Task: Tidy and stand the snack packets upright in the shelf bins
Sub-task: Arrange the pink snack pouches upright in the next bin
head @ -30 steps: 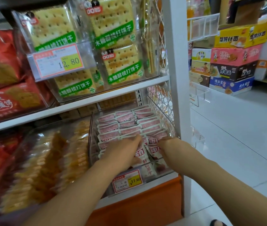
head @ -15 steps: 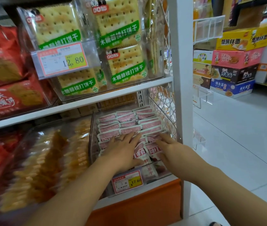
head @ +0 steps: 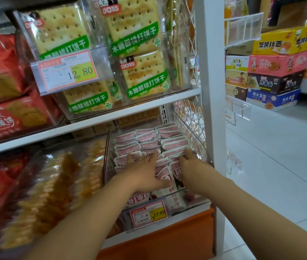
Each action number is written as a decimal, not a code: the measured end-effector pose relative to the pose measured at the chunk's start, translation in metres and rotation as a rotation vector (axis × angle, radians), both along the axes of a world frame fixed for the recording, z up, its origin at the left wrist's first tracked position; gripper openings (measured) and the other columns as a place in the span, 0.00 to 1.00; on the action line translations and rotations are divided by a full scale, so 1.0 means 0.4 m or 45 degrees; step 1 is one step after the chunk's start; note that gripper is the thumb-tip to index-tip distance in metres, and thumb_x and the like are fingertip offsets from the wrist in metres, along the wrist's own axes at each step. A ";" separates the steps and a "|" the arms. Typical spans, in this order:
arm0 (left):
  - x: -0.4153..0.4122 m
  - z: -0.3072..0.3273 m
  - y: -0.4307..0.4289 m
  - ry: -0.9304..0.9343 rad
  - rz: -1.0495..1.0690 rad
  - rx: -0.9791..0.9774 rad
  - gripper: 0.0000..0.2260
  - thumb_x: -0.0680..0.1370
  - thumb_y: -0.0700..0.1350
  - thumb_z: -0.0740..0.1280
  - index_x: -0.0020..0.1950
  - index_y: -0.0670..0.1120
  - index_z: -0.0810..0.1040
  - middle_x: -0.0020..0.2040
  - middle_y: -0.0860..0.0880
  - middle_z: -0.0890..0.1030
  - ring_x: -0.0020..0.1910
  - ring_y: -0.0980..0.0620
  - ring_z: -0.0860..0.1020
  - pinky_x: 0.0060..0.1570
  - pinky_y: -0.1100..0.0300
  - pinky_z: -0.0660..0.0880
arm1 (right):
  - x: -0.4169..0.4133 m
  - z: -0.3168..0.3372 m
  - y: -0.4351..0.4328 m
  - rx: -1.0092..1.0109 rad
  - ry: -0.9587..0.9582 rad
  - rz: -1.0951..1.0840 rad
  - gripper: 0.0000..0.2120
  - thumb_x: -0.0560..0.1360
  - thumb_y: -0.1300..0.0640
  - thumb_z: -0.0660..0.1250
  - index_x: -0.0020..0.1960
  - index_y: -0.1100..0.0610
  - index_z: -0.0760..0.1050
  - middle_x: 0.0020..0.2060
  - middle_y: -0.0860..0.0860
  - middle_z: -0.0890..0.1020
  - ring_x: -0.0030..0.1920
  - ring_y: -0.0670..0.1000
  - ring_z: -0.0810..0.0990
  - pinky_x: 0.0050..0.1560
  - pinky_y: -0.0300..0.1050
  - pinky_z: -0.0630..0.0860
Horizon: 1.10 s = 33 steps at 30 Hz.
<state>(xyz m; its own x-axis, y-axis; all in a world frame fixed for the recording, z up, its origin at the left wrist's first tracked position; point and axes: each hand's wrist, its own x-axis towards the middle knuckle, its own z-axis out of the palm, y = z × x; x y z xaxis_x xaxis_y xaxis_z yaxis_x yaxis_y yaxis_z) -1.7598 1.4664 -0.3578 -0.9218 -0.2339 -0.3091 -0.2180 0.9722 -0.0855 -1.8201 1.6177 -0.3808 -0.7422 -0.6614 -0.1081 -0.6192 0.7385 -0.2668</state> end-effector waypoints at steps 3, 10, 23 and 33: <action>-0.003 0.003 -0.002 -0.022 0.014 -0.014 0.49 0.69 0.74 0.57 0.76 0.51 0.34 0.79 0.48 0.44 0.77 0.49 0.44 0.71 0.40 0.34 | -0.024 0.001 -0.023 0.121 0.009 0.051 0.30 0.77 0.59 0.64 0.73 0.63 0.53 0.74 0.58 0.51 0.71 0.56 0.63 0.64 0.52 0.72; -0.050 0.006 -0.031 -0.071 0.009 -0.018 0.55 0.65 0.76 0.60 0.76 0.50 0.33 0.77 0.51 0.37 0.76 0.51 0.37 0.68 0.37 0.30 | -0.048 0.009 -0.037 0.114 -0.039 0.121 0.35 0.74 0.65 0.66 0.75 0.62 0.52 0.75 0.53 0.48 0.69 0.55 0.66 0.66 0.50 0.70; -0.133 0.014 -0.133 0.490 0.005 0.219 0.13 0.81 0.49 0.58 0.64 0.54 0.77 0.65 0.51 0.77 0.64 0.47 0.73 0.66 0.45 0.65 | -0.027 0.023 -0.020 0.056 -0.060 0.128 0.35 0.74 0.66 0.65 0.76 0.59 0.51 0.76 0.50 0.46 0.73 0.54 0.59 0.67 0.50 0.68; -0.191 0.036 -0.151 0.374 -0.047 0.126 0.11 0.77 0.42 0.66 0.56 0.51 0.82 0.57 0.50 0.82 0.51 0.49 0.79 0.51 0.57 0.75 | -0.031 0.020 -0.022 -0.047 -0.111 0.137 0.35 0.76 0.60 0.64 0.76 0.55 0.49 0.77 0.48 0.44 0.75 0.52 0.57 0.70 0.50 0.64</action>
<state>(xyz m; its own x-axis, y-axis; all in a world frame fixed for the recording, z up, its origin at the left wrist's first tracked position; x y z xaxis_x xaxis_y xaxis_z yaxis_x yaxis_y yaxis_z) -1.8360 1.4061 -0.3436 -0.9823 -0.1810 -0.0479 -0.1841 0.9803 0.0713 -1.8326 1.6089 -0.3729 -0.6559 -0.7412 -0.1429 -0.6675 0.6579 -0.3486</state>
